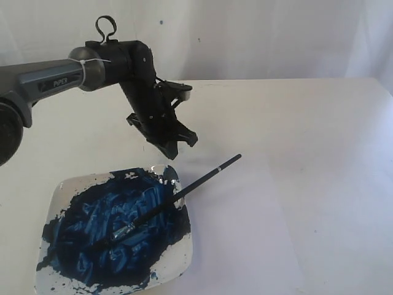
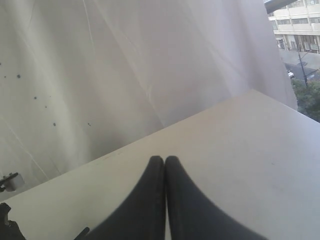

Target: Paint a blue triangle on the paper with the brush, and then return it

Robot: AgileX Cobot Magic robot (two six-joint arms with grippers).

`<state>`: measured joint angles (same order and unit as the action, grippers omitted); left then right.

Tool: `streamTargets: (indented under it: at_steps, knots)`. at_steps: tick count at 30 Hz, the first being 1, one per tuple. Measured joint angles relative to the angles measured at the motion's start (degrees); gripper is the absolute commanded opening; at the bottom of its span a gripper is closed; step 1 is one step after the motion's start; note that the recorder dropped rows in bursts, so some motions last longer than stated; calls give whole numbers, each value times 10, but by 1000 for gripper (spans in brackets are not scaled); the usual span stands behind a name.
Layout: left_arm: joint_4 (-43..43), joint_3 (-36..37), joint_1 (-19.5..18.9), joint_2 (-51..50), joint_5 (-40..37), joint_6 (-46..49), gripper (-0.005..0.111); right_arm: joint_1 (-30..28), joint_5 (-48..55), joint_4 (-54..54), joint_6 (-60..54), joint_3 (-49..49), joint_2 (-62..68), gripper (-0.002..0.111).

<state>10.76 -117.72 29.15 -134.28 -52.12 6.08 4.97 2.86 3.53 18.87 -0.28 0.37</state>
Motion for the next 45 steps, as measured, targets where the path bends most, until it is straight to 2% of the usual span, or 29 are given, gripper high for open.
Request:
streamTargets:
  at_steps: [6,12,45]
  knots:
    - [1,-1,3,-9,20,0,0,0,0,0,0,0,0,0]
    - [1,-1,28,-11,50,16,0,0,0,0,0,0,0,0]
    - [1,-1,28,-22,33,28,0,0,0,0,0,0,0,0]
